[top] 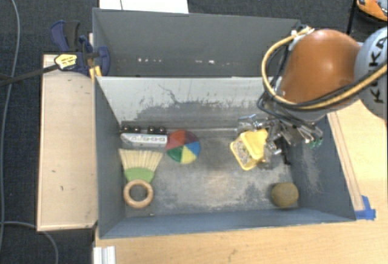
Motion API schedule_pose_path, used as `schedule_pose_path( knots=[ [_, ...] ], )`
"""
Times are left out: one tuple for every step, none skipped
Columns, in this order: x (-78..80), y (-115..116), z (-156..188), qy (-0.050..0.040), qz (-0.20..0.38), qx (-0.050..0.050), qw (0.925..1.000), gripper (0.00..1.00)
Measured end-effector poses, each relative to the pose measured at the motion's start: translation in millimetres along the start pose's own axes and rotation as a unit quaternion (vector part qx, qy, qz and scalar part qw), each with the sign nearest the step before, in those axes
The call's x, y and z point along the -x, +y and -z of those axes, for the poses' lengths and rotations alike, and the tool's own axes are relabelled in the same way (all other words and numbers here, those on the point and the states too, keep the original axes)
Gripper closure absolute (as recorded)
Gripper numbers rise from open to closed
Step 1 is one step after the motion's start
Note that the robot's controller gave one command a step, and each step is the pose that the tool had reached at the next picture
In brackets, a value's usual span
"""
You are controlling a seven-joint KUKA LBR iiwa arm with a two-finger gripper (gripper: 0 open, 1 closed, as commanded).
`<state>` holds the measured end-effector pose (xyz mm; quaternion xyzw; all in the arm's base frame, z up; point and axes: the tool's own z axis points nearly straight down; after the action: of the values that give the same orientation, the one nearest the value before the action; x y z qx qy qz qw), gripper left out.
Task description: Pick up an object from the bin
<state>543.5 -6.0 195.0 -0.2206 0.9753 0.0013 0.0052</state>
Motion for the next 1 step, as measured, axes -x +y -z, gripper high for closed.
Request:
schedule_pose_path(
  knots=[
    [-0.1, 0.1, -0.1, 0.0002, -0.001, 0.0, 1.0, 1.0]
  ],
)
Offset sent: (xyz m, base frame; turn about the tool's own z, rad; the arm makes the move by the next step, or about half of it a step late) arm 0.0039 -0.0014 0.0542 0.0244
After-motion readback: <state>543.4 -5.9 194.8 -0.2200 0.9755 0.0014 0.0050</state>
